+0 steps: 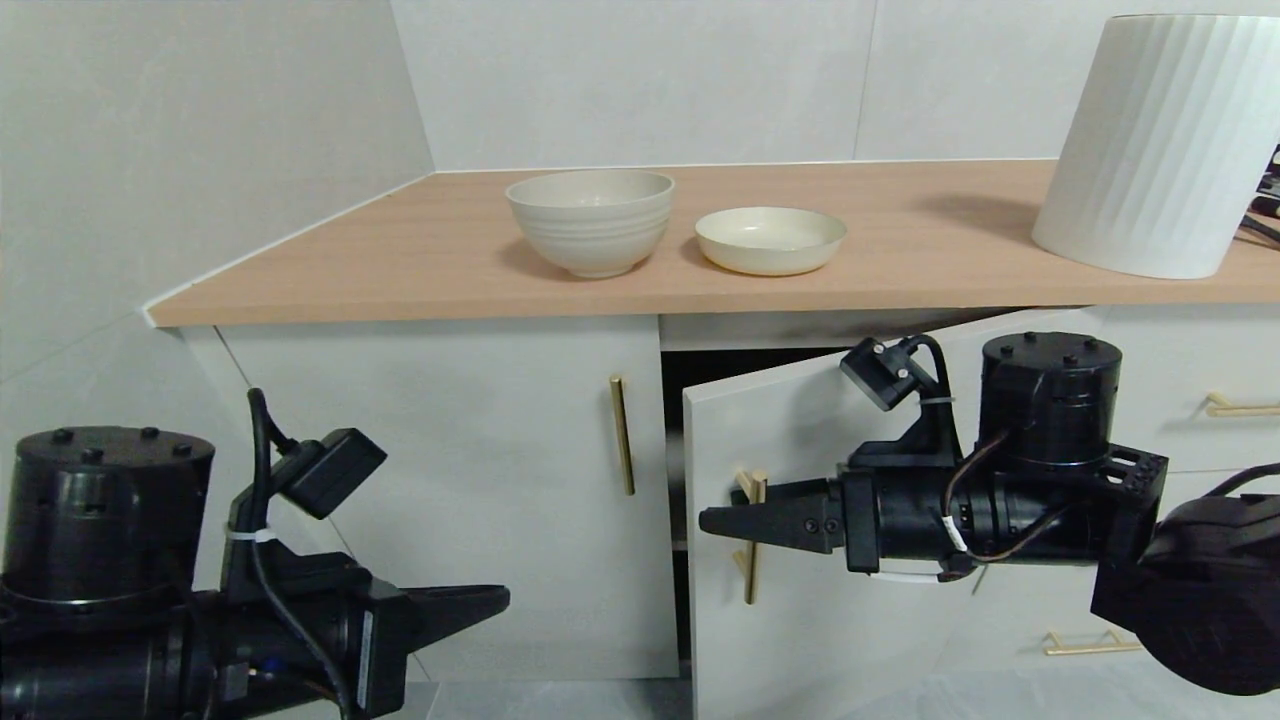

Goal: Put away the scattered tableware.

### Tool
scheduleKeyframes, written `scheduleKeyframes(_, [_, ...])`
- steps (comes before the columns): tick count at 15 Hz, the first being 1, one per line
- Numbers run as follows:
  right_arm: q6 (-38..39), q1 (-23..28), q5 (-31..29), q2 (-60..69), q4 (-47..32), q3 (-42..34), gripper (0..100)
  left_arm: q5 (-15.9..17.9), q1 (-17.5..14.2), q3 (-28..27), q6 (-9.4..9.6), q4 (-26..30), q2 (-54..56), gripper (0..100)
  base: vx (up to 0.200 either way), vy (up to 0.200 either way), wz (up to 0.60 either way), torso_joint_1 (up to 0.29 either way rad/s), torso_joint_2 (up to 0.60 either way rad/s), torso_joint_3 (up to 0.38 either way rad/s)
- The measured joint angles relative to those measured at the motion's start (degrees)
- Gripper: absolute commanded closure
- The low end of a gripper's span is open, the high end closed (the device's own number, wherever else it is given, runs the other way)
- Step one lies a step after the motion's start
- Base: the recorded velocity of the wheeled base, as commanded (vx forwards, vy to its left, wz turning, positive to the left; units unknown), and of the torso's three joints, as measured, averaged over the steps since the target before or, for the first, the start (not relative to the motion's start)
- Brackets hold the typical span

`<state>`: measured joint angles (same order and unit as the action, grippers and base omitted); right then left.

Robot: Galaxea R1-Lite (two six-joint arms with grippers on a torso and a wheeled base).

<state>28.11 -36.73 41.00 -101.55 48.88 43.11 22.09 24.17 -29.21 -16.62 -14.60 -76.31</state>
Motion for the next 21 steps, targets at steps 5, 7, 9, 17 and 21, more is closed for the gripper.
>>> scheduleKeyframes(5, [0.11,-0.04,-0.02,0.37,0.00,-0.41,0,0.05,0.00,-5.29,0.26,-0.04,-5.44,100,0.000,0.000,0.00,0.000,0.00,0.000])
scheduleKeyframes(7, [0.18,-0.01,-0.02,0.85,-0.11,-0.83,0,0.27,0.02,-9.20,0.44,-0.04,-9.55,100,0.000,0.000,0.00,0.000,0.00,0.000])
scheduleKeyframes(9, [0.21,0.00,-0.02,1.11,-0.17,-0.96,0,0.98,0.79,-11.93,0.48,-0.89,-13.96,100,0.000,0.000,0.00,0.000,0.00,0.000])
scheduleKeyframes(17, [0.18,-0.06,0.02,1.11,0.07,-1.41,0,-0.09,7.90,-6.25,-3.91,-46.52,-32.09,100,0.000,0.000,0.00,0.000,0.00,0.000])
scheduleKeyframes(21, [0.11,-0.09,0.06,1.05,-0.02,-1.49,0,-5.51,11.93,-4.33,-4.51,-65.71,-40.22,100,0.000,0.000,0.00,0.000,0.00,0.000])
